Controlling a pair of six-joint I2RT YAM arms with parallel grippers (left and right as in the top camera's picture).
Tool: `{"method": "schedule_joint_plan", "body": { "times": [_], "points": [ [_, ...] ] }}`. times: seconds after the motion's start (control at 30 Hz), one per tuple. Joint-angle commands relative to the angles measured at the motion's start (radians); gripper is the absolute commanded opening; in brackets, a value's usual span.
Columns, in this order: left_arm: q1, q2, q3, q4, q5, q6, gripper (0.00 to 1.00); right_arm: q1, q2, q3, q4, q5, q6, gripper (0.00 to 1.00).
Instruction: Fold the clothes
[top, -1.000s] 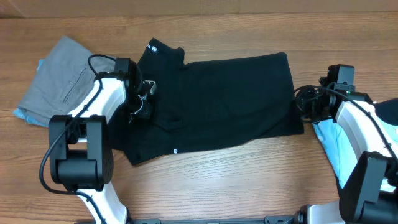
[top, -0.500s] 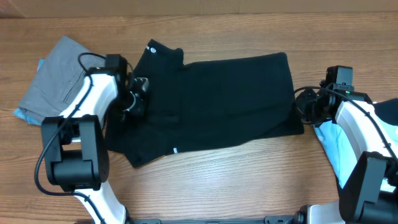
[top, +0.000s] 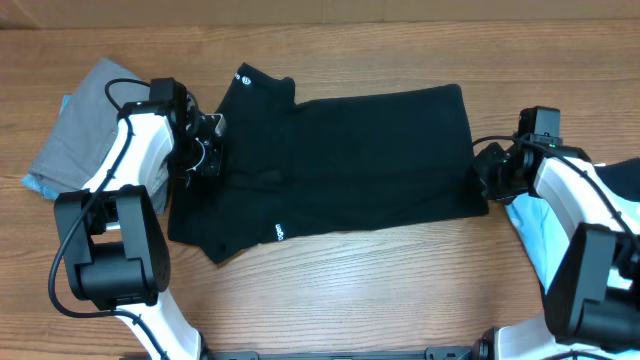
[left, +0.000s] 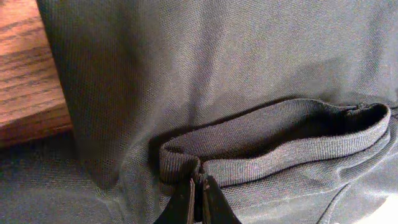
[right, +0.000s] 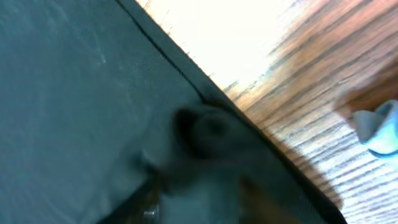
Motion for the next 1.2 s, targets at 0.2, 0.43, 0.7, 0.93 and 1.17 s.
{"method": "schedule_joint_plan", "body": {
  "times": [0.2,0.43,0.7,0.93,1.17],
  "points": [
    [0.001,-0.032,0.033,-0.016,-0.031,-0.009,0.04,-0.105,-0.025,0.034,-0.142,-0.019,-0.073,0.57],
    [0.001,-0.032,0.078,-0.049,-0.032,-0.011,0.04,-0.144,-0.023,-0.029,-0.229,-0.017,-0.126,0.50],
    [0.001,-0.032,0.080,-0.061,-0.052,-0.011,0.04,-0.117,-0.024,-0.091,-0.151,-0.026,-0.125,0.04],
    [0.001,-0.032,0.080,-0.059,-0.061,-0.010,0.04,-0.187,-0.026,-0.058,-0.331,0.117,-0.061,0.04],
    [0.001,-0.032,0.114,-0.116,-0.123,-0.010,0.26,-0.192,-0.028,-0.058,-0.354,0.124,-0.065,0.04]
  ]
}}
